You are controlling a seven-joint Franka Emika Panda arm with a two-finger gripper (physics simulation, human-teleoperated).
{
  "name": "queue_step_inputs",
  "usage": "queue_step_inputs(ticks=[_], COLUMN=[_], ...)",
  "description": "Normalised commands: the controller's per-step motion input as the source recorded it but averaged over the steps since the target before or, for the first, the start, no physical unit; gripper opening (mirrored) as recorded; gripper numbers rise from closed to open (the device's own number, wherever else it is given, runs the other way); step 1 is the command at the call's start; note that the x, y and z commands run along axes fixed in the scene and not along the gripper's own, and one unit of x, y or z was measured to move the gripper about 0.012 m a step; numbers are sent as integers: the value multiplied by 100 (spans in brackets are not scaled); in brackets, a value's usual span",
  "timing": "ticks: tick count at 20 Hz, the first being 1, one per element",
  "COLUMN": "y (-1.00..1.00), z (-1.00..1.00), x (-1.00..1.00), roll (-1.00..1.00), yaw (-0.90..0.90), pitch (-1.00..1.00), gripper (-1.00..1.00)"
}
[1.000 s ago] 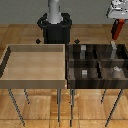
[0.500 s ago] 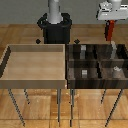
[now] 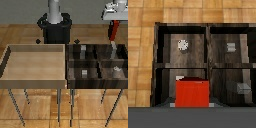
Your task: Place the box of cereal into the appropriate compartment.
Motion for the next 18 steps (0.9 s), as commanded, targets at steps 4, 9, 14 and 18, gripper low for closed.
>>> queue_step_inputs(ticks=[4, 9, 14, 18], y=[0, 0, 0, 0], z=[-75, -100, -100, -100], x=[0, 0, 0, 0], roll=[0, 0, 0, 0], yaw=[0, 0, 0, 0], pitch=[0, 0, 0, 0], gripper=[-100, -100, -100, -100])
